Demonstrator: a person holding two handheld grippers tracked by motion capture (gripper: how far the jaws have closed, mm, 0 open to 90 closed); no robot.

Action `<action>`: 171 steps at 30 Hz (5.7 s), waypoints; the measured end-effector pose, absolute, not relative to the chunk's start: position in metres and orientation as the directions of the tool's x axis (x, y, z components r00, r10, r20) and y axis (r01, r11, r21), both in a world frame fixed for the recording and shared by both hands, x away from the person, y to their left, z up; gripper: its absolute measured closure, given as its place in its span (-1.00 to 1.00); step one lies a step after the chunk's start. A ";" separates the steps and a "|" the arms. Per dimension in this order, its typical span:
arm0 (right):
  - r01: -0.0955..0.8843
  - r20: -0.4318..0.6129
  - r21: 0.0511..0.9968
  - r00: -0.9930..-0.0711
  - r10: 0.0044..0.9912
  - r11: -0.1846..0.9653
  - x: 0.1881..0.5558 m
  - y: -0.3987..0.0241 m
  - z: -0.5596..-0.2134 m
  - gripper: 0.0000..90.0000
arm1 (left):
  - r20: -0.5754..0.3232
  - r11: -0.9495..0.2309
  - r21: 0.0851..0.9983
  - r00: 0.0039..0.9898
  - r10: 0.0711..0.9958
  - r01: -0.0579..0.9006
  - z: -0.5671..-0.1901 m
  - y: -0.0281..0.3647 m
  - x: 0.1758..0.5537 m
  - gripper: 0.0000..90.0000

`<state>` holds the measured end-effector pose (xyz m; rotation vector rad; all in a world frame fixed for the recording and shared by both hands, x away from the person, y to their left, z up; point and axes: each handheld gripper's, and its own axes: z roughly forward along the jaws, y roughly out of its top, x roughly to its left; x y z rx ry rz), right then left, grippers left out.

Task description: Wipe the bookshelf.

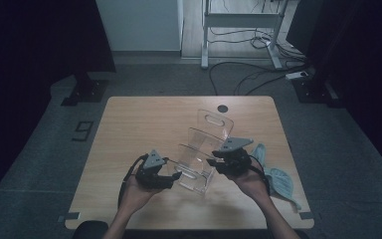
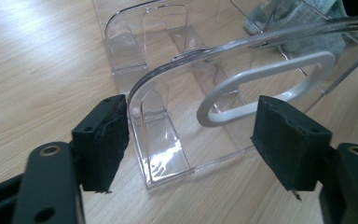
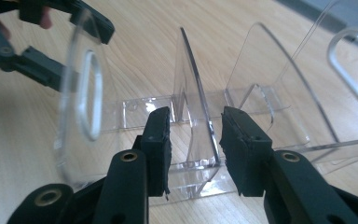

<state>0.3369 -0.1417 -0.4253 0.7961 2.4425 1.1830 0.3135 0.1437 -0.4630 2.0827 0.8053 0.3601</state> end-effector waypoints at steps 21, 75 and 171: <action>0.377 0.019 0.757 -0.829 0.559 0.534 0.336 -0.114 -0.438 0.41 | -0.030 -0.374 0.813 0.674 0.738 0.446 -0.467 0.162 0.324 -0.07; 0.638 -0.068 0.616 -0.541 0.838 0.462 0.349 -0.270 -0.505 -0.64 | 0.012 -0.399 0.811 0.670 0.742 0.427 -0.468 0.161 0.325 -0.05; 0.395 -0.022 0.796 -0.739 0.674 0.459 0.350 -0.209 -0.457 0.23 | -0.026 -0.406 0.813 0.722 0.692 0.419 -0.469 0.158 0.323 0.01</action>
